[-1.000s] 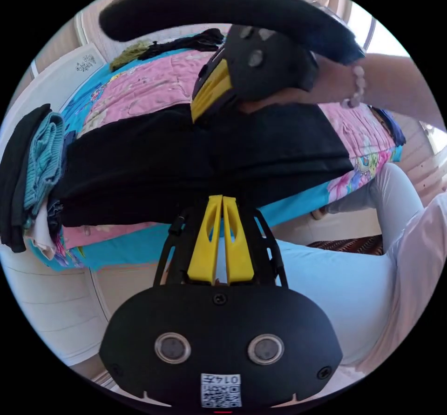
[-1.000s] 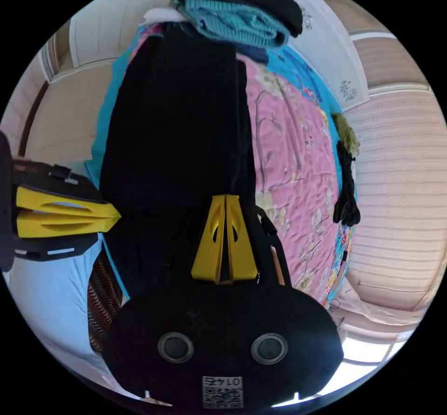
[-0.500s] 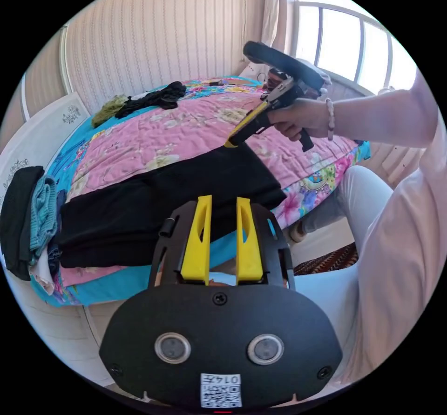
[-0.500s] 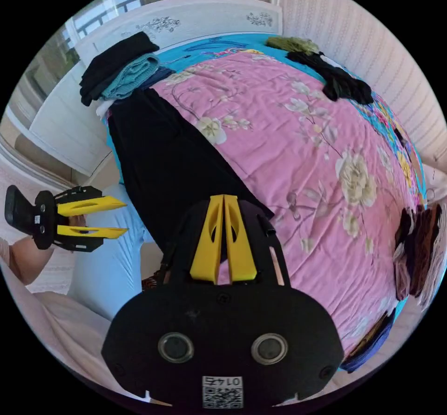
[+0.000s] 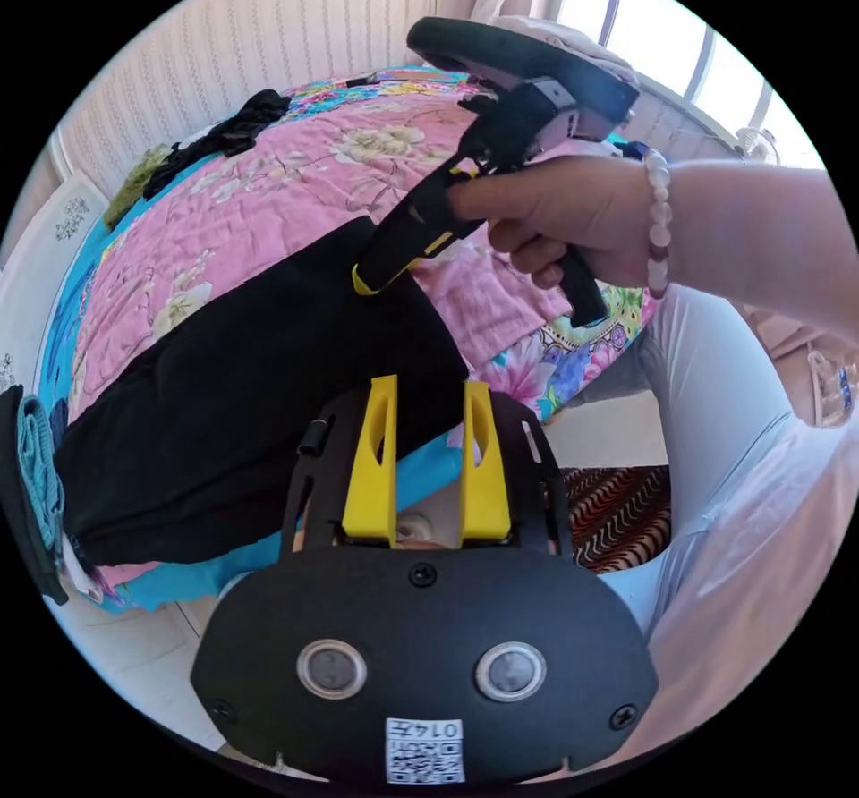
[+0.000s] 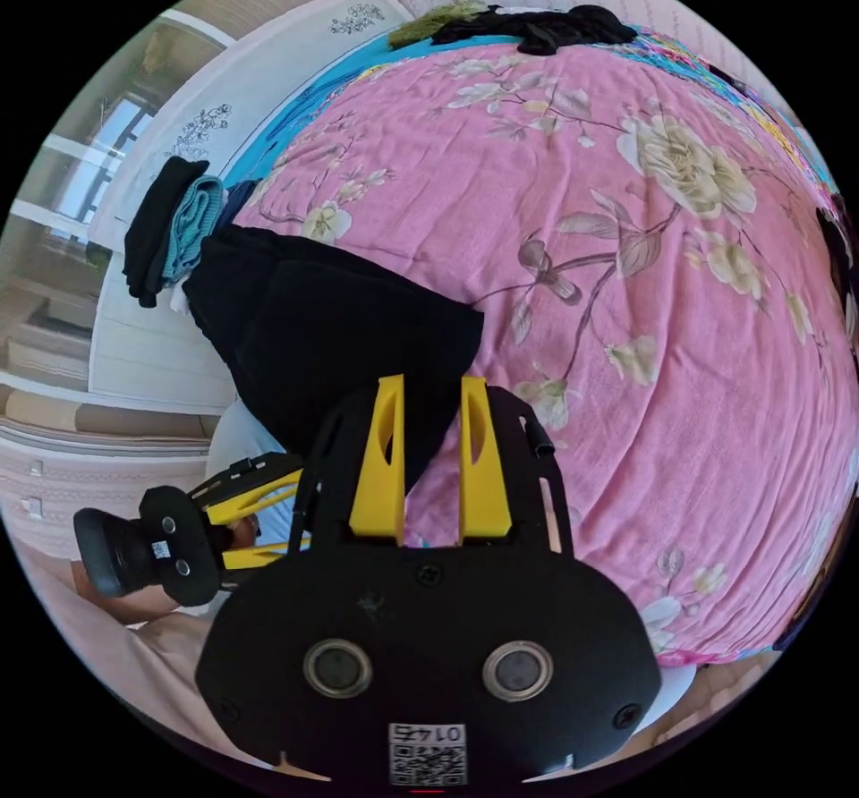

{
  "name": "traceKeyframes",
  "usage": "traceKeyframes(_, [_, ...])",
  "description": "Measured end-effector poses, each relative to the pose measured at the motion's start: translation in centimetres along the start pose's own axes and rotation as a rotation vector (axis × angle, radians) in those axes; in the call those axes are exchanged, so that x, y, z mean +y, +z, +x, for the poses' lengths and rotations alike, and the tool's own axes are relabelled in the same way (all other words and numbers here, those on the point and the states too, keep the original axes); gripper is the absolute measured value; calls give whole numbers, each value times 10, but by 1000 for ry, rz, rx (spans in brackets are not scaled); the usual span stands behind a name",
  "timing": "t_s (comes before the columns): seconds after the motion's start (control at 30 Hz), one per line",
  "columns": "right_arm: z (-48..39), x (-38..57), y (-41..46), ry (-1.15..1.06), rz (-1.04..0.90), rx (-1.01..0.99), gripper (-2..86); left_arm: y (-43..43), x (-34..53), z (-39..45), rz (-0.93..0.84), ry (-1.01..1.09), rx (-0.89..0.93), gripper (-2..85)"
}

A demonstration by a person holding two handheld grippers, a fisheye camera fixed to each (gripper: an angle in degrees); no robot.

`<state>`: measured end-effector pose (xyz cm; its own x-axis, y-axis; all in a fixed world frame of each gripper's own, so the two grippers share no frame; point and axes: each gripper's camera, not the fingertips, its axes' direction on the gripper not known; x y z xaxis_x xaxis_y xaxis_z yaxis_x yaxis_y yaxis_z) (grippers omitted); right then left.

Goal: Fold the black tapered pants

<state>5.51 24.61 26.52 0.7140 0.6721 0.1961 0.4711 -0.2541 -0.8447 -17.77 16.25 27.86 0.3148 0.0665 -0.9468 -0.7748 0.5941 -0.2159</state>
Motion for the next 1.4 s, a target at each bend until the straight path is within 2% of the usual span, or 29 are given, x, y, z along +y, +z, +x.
traceKeyframes(0.17, [47,16,-37,6,39,-215,31,-3,-12,-8,-26,6,76,54])
traceKeyframes(0.4, [87,59,-100,-98,174,-290,21,-41,-34,17,19,182,38,31])
traceKeyframes(0.53, [134,103,-152,-67,248,-251,20,-69,-56,40,141,279,170,24])
traceKeyframes(0.67, [192,173,-206,46,356,-244,20,-77,-82,53,227,280,468,15])
traceKeyframes(0.77, [219,225,-232,130,423,-184,21,-70,-96,60,227,258,657,10])
traceKeyframes(0.93, [247,268,-232,263,463,-266,21,-68,-93,60,194,286,668,7])
traceKeyframes(1.2, [202,206,-231,71,496,-468,24,-119,-51,-39,374,38,662,2])
traceKeyframes(1.4, [113,102,-192,-91,353,-528,35,-158,13,-139,515,-252,542,3])
